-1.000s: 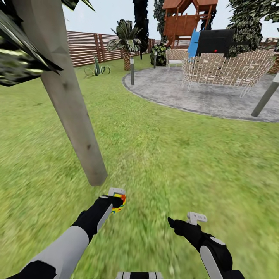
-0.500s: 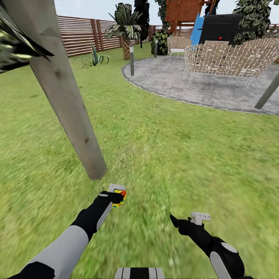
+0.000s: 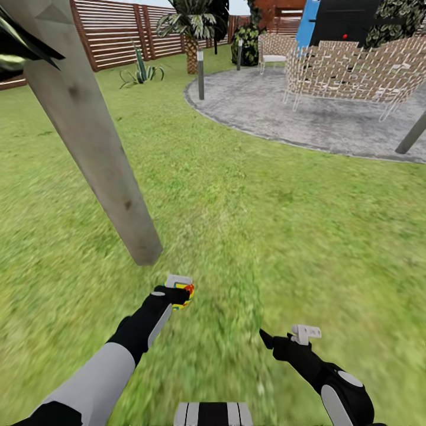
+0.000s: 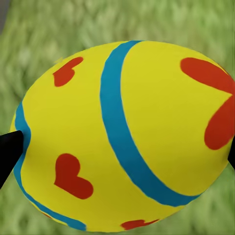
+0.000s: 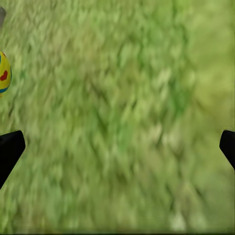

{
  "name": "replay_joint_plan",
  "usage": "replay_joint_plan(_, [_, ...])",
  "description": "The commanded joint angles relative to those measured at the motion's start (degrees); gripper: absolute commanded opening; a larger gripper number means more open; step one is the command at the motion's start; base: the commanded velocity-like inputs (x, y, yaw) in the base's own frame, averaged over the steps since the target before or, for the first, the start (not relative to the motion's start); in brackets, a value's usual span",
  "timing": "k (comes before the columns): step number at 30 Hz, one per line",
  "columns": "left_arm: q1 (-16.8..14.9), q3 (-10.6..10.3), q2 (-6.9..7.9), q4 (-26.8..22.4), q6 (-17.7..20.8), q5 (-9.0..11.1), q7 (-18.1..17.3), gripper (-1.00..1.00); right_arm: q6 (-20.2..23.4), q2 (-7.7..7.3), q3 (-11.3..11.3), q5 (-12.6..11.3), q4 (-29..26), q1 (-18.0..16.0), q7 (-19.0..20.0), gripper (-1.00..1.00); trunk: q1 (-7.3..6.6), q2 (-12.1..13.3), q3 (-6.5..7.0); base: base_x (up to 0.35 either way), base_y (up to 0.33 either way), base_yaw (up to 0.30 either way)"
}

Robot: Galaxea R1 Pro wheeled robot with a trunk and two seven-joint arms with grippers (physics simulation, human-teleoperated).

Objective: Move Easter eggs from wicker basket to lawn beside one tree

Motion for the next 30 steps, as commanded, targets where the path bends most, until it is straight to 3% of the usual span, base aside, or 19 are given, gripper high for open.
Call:
replay_joint_plan(1, [0.0, -0.3, 0.04, -0.1, 0.3, 0.5, 0.5, -1.00, 0.3, -0.03, 0.0, -0.1, -0.1, 0.0, 0.0, 1.00, 0.01, 0.0, -0.27, 0.000, 0.000, 0.000])
replay_joint_plan(15, [0.0, -0.3, 0.04, -0.4, 0.2, 0.5, 0.5, -1.00, 0.3, -0.07, 0.0, 0.0, -0.1, 0.0, 0.0, 1.00, 0.37, -0.2, -3.37, 0.000, 0.000, 0.000])
replay_joint_plan(20, [0.2, -0.3, 0.10, -4.8, 0.2, 0.5, 0.5, -1.00, 0.3, -0.08, 0.1, 0.0, -0.1, 0.0, 0.0, 1.00, 0.50, -0.3, -4.48, 0.000, 0.000, 0.000])
replay_joint_plan(25, [0.2, -0.3, 0.12, -5.6, 0.3, 0.4, 0.5, -1.00, 0.4, -0.12, 0.1, 0.0, 0.0, 0.0, -0.1, 1.00, 0.63, -0.4, -5.59, 0.000, 0.000, 0.000])
replay_joint_plan(30, [0.3, -0.3, 0.11, -5.7, 0.3, 0.4, 0.5, -1.00, 0.4, -0.17, 0.1, 0.1, 0.0, 0.0, -0.1, 1.00, 0.63, -0.4, -5.59, 0.000, 0.000, 0.000])
